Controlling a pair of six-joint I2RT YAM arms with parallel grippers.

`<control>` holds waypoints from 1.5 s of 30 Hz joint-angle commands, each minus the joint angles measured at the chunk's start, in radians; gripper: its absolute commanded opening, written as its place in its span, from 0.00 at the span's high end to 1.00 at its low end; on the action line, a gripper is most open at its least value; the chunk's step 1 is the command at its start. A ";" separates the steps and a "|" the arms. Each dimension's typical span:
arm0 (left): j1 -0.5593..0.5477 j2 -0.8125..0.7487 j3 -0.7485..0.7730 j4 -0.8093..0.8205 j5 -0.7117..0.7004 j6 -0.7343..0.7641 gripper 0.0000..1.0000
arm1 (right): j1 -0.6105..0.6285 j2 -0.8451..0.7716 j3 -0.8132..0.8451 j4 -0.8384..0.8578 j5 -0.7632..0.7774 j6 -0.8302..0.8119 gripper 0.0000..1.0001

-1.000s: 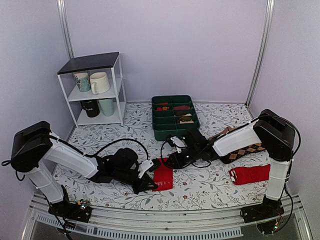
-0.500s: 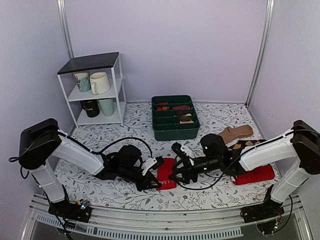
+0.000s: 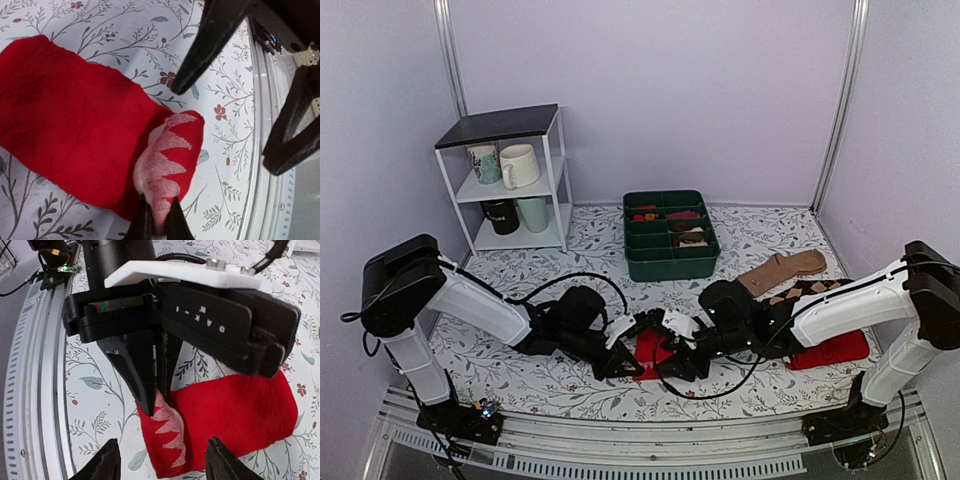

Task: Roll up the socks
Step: Roll a pair of socks at the center of the board.

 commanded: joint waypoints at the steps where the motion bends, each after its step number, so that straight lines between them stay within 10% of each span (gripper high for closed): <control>1: 0.002 0.059 -0.036 -0.174 -0.024 0.017 1.00 | 0.036 0.062 0.092 -0.189 0.133 -0.113 0.43; 30: 0.003 0.067 -0.037 -0.163 -0.022 0.021 1.00 | 0.045 0.157 0.024 0.005 0.052 -0.176 0.44; 39: 0.003 0.070 -0.035 -0.160 -0.021 0.021 1.00 | 0.038 0.168 -0.022 0.092 0.059 -0.081 0.64; 45: 0.003 0.075 -0.032 -0.160 -0.019 0.022 1.00 | 0.025 0.106 -0.050 0.140 0.085 -0.042 0.51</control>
